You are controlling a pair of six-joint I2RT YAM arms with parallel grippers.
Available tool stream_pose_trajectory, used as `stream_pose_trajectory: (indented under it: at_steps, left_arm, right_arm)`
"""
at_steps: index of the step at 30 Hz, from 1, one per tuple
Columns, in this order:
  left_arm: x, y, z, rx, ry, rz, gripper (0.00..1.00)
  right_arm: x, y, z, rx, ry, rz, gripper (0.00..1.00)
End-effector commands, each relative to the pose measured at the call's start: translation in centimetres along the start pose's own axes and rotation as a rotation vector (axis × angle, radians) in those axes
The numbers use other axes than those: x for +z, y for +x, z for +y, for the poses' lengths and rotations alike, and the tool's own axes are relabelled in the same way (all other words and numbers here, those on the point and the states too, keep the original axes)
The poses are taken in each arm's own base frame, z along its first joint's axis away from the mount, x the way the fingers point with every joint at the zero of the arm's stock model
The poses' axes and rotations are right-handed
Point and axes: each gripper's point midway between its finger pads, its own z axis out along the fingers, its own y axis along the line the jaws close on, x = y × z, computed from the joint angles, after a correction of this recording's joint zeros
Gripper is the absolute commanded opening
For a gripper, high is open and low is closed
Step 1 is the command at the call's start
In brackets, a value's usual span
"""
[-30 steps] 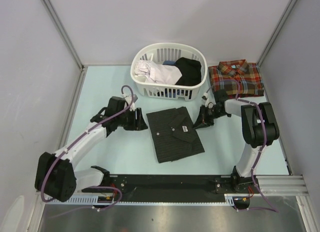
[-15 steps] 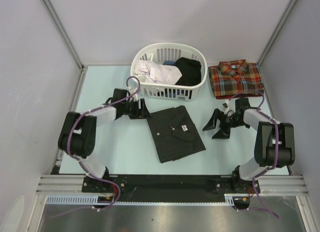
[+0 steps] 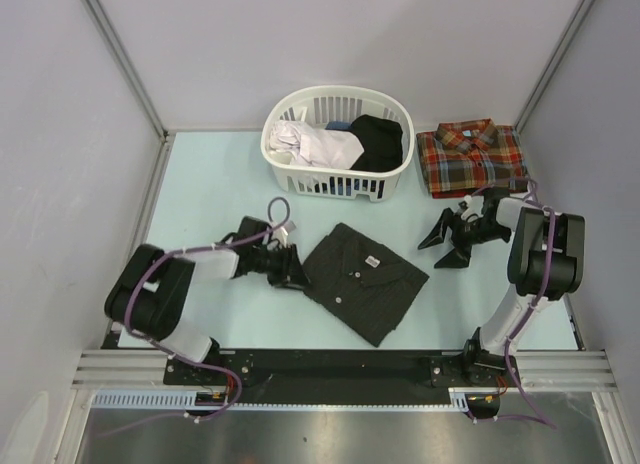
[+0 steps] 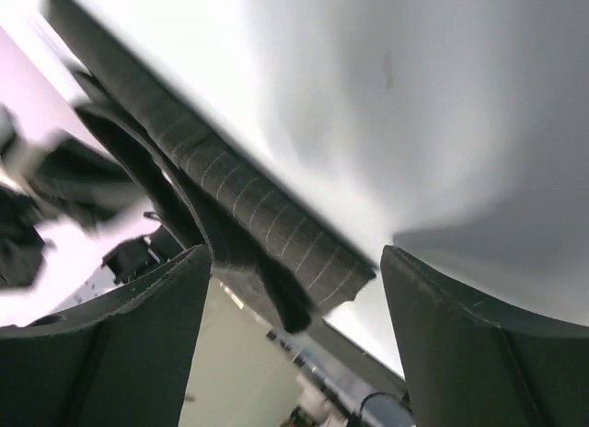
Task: Fold and stack the long sleeve shirts
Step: Fold the shirt
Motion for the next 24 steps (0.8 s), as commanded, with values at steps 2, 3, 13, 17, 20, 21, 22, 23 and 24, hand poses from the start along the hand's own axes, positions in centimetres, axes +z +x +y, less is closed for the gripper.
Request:
stream_pose_trajectory:
  at_steps: [2, 3, 13, 17, 20, 21, 22, 23, 24]
  left_arm:
    - [-1.8, 5.5, -6.1, -0.119, 0.143, 0.124, 0.61]
    - [-2.3, 5.2, -6.5, -0.081, 0.149, 0.125, 0.63]
    - [-6.8, -3.7, -3.5, 0.226, -0.025, -0.207, 0.69]
    - [-5.4, -2.5, -1.8, 0.129, -0.039, -0.144, 0.64]
    - [-5.1, -1.0, -1.8, 0.054, -0.011, -0.140, 0.64]
    - [-4.7, 0.5, -1.5, 0.026, -0.001, -0.115, 0.65]
    - [-4.5, 1.1, -1.6, 0.015, 0.007, -0.113, 0.66]
    - [-4.3, 2.2, -1.6, -0.024, 0.018, -0.109, 0.67]
    - [-3.9, 3.2, -1.9, -0.025, 0.027, -0.091, 0.67]
  right_arm:
    - [-1.8, -0.3, -0.8, -0.020, 0.024, 0.005, 0.79]
    - [-1.8, 0.1, -1.0, -0.020, 0.025, 0.012, 0.78]
    - [1.0, 2.7, -0.5, -0.082, -0.008, 0.083, 0.45]
    - [2.9, 1.6, 0.6, -0.146, 0.005, 0.125, 0.05]
    - [4.4, -1.1, 1.1, -0.180, 0.025, 0.082, 0.00]
    - [5.0, -2.3, 1.5, -0.217, 0.028, 0.052, 0.00]
    - [5.7, -3.5, 2.2, -0.237, 0.023, 0.042, 0.00]
    - [5.9, -4.5, 2.5, -0.263, 0.032, 0.028, 0.00]
    - [6.6, -4.8, 3.3, -0.305, 0.039, 0.026, 0.00]
